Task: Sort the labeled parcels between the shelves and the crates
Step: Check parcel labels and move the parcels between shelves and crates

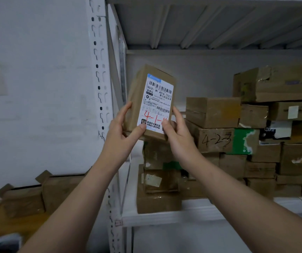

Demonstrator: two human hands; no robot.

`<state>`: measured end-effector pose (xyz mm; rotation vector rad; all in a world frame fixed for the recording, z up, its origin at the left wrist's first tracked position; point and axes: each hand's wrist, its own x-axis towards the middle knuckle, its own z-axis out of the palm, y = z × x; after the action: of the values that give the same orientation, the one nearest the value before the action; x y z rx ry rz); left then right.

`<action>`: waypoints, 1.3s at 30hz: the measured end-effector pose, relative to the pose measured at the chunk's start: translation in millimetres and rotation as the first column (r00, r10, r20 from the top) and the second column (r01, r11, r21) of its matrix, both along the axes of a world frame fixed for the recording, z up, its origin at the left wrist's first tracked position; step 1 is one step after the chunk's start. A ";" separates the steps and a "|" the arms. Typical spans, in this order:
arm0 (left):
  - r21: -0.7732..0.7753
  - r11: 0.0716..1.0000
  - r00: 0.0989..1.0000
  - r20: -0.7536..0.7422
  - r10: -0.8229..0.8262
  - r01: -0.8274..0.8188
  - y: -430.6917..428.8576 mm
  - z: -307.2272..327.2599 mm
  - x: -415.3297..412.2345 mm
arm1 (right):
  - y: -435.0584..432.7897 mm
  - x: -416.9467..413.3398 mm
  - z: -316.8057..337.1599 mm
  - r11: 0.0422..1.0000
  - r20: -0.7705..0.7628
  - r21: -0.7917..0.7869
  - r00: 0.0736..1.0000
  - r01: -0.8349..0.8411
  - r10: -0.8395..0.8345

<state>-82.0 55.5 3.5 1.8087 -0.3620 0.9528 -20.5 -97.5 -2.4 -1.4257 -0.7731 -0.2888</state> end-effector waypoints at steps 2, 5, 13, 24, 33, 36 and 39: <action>-0.002 0.996 0.996 0.012 0.087 -0.087 7.0 -10.7 -7.8 | 7.4 -6.7 -5.9 1.000 0.007 -0.002 1.000 -0.025 0.025; -0.065 0.987 0.989 -0.004 0.149 -0.149 14.0 -33.7 -20.8 | 14.9 -16.4 -19.8 0.998 0.004 -0.012 0.998 -0.064 0.064; -0.061 0.948 0.946 -0.103 0.306 -0.313 18.2 -96.9 -44.2 | 24.6 -36.5 -71.7 0.993 -0.051 -0.076 0.995 -0.086 0.083; -0.014 1.000 0.998 -0.069 0.015 -0.016 -39.4 -4.1 23.0 | -31.2 3.5 13.4 0.978 0.183 -0.022 0.962 0.209 -0.202; 0.075 0.994 0.982 0.168 -0.088 0.077 -137.1 91.8 109.8 | -124.5 60.5 99.5 0.796 0.397 0.068 0.716 0.601 -0.574; 0.125 0.992 0.974 0.221 -0.044 0.017 -152.5 105.4 125.5 | -140.7 72.6 111.6 0.818 0.364 0.053 0.751 0.573 -0.550; 0.206 0.978 0.992 0.127 -0.001 -0.025 -162.4 105.4 142.7 | -149.4 87.5 112.9 0.777 0.314 -0.018 0.741 0.630 -0.594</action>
<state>60.7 -106.9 108.8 1.9440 -0.5480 1.0744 66.9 -246.9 110.5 -1.7576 -0.5313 -1.0035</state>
